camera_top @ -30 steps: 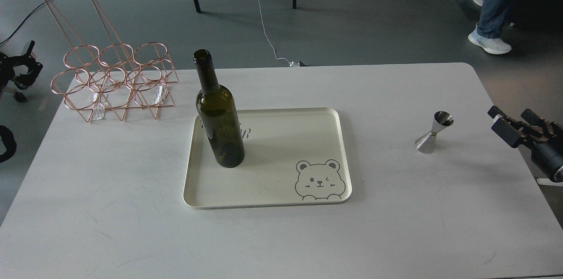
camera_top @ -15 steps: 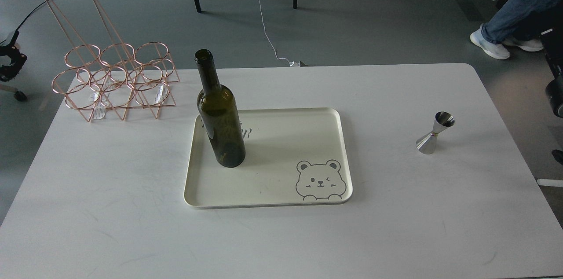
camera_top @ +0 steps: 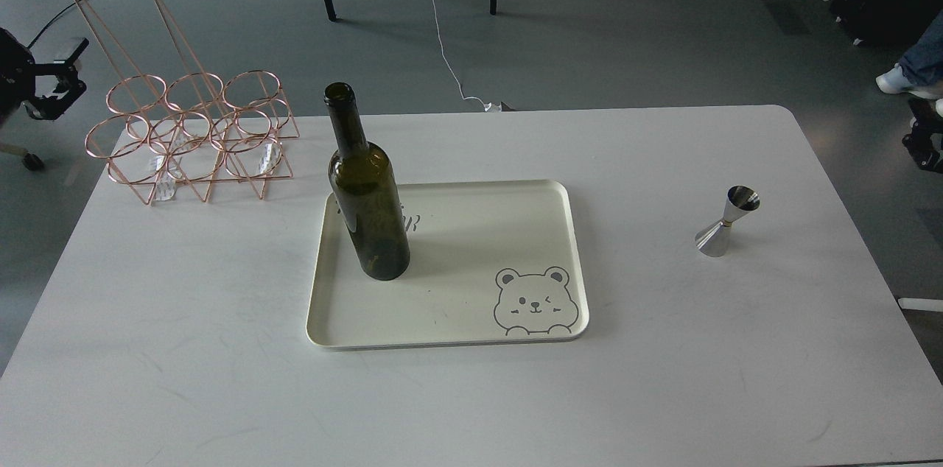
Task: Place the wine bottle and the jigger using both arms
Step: 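Open the right gripper and withdraw it from the jigger, then reach the left gripper to the wine bottle neck and grasp it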
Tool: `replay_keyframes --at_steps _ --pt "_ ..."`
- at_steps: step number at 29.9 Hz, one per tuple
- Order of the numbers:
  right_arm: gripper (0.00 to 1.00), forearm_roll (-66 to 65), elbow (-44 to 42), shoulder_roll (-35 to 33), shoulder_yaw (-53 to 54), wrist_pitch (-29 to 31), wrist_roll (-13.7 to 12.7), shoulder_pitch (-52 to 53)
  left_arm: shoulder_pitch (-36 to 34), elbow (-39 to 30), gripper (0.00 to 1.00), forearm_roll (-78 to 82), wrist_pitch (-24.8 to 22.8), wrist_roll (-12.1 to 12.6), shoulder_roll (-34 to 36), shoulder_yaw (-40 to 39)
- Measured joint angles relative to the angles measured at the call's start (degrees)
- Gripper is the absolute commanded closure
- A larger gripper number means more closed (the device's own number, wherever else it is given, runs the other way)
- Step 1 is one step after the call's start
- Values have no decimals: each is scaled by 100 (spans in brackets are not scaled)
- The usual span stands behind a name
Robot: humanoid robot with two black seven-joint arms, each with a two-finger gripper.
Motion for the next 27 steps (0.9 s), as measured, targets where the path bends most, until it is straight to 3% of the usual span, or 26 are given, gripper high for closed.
replay_keyframes --at_steps 2,6,13,19,27 --pt "2 587 -212 18 0 342 -14 -208 18 -360 2 346 -2 -18 169 4" --pt "1 1244 -331 33 33 474 -7 -598 31 -946 2 873 0 -47 466 8" --pt "1 1399 -350 162 485 484 30 -1040 22 -2258 2 1741 2 -293 998 -103" --pt "1 1403 -364 175 814 484 29 -1191 19 -3513 2 2839 0 -354 1314 -20" --pt "1 1401 -349 155 906 484 11 -1197 48 -4165 2 4830 54 -365 1094 253"
